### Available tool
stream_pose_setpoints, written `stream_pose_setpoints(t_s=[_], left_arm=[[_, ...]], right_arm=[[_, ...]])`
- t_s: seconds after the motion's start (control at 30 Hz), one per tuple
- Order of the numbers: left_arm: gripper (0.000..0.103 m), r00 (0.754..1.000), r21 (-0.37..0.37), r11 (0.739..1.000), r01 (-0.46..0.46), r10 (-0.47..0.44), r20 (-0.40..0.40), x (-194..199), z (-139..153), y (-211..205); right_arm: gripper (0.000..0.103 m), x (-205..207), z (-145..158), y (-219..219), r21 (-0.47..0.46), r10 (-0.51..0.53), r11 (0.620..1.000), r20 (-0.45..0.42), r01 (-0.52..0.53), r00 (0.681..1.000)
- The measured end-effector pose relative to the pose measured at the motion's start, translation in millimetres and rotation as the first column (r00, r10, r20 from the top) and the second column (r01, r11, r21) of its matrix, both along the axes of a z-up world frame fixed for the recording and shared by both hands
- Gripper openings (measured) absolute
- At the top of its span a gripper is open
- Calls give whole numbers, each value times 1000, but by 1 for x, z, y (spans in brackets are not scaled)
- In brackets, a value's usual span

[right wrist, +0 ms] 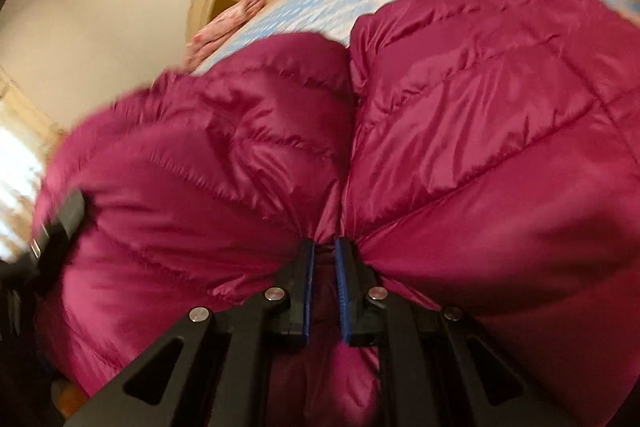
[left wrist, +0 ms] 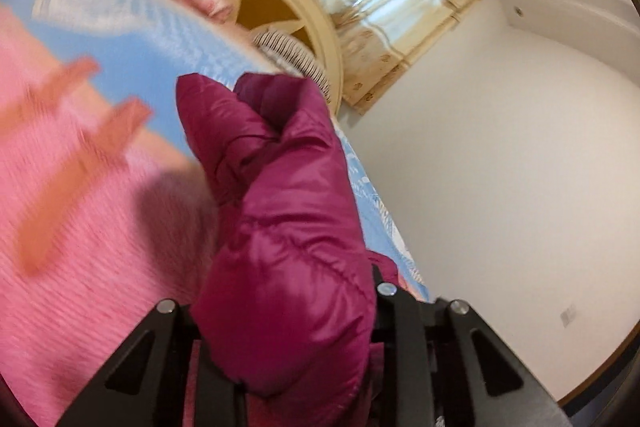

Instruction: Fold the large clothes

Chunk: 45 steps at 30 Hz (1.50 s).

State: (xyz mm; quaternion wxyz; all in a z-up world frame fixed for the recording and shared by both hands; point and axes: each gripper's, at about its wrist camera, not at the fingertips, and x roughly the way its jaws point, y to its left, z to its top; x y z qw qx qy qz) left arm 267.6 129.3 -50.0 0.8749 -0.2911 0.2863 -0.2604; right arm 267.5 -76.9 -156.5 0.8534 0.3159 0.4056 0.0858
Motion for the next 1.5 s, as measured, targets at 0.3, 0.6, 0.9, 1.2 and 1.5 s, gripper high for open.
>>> stream_pose_setpoints(t_s=[0.3, 0.6, 0.9, 1.2, 1.5], left_arm=[[28, 980, 296, 955, -6, -53, 192, -39, 42, 2], [28, 926, 568, 815, 110, -292, 241, -68, 22, -104], [27, 895, 736, 643, 212, -430, 117, -76, -52, -179], [28, 885, 785, 594, 173, -445, 141, -88, -65, -186], [39, 883, 779, 597, 192, -452, 129, -90, -52, -172]], right_arm=[[10, -12, 21, 53, 138, 211, 967, 51, -216, 976], [10, -100, 51, -96, 91, -79, 994, 163, 65, 983], [13, -145, 18, -174, 202, -218, 960, 92, 196, 972], [82, -101, 65, -158, 110, -75, 992, 192, 54, 978], [18, -34, 57, -118, -109, 109, 989, 59, -102, 992]])
